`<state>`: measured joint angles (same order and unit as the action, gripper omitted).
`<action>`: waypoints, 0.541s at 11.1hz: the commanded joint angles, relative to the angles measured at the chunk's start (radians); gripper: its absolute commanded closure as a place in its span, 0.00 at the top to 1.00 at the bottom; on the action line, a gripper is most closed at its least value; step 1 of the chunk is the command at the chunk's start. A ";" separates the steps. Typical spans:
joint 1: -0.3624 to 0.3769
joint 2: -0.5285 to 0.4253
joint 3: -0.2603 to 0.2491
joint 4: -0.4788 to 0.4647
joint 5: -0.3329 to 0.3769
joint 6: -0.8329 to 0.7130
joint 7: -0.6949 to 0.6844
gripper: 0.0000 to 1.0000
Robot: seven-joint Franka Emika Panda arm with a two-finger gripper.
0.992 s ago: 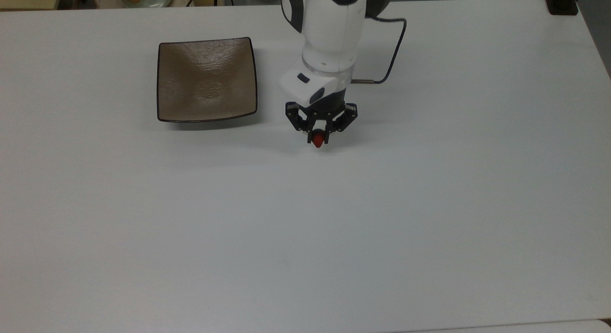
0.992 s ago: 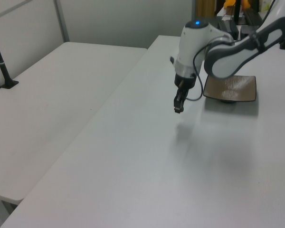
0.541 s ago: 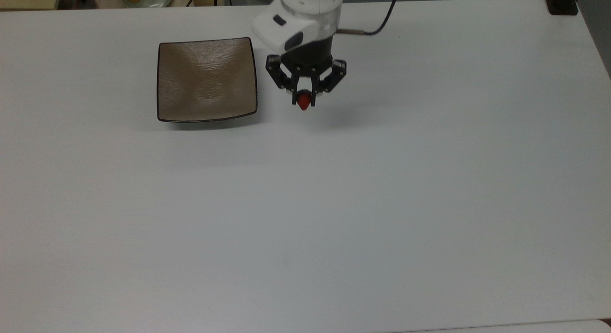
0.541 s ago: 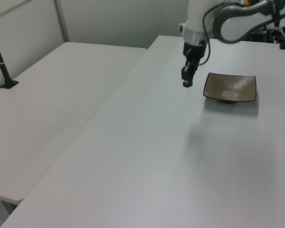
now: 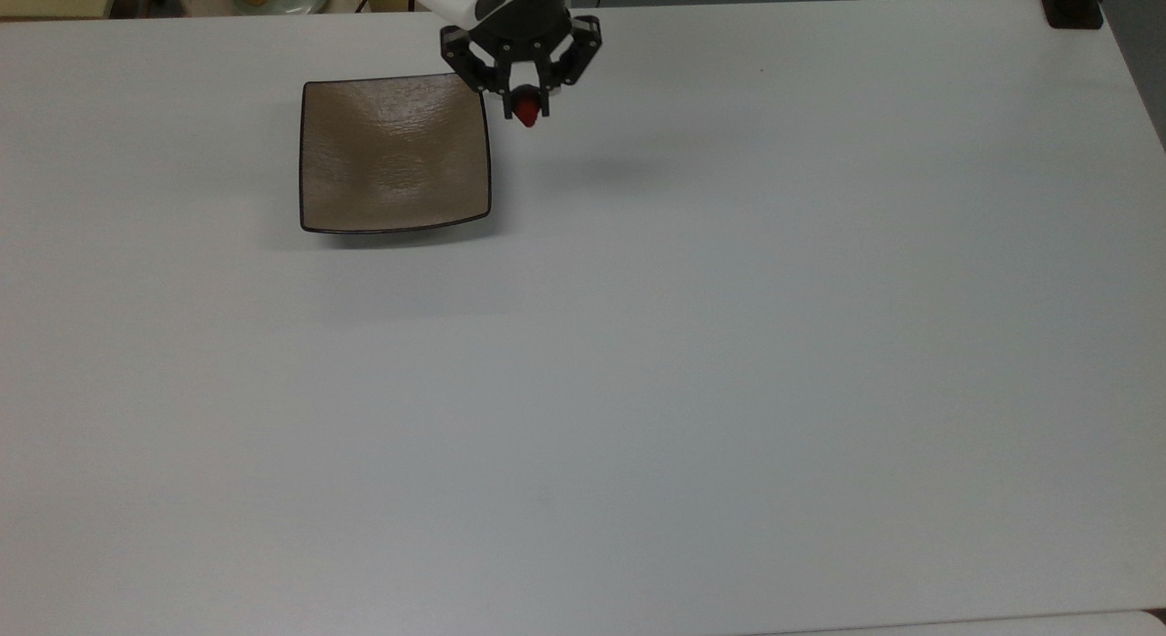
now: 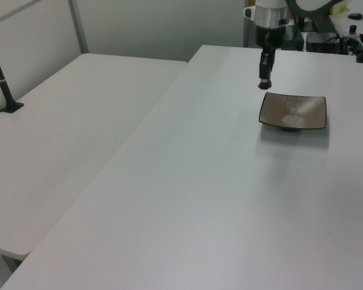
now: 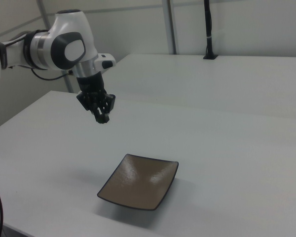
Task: Strawberries on a ceramic plate
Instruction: 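Carry the strawberry over the brown ceramic plate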
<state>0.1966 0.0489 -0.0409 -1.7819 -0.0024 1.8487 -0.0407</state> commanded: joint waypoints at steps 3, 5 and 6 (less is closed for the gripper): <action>-0.055 -0.024 -0.071 -0.022 0.022 -0.118 -0.429 0.14; -0.068 -0.008 -0.105 -0.036 0.021 -0.109 -0.498 0.19; -0.071 -0.001 -0.109 -0.051 0.019 -0.100 -0.511 0.19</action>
<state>0.1263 0.0460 -0.1298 -1.7978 -0.0022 1.7467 -0.4884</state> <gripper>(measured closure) 0.687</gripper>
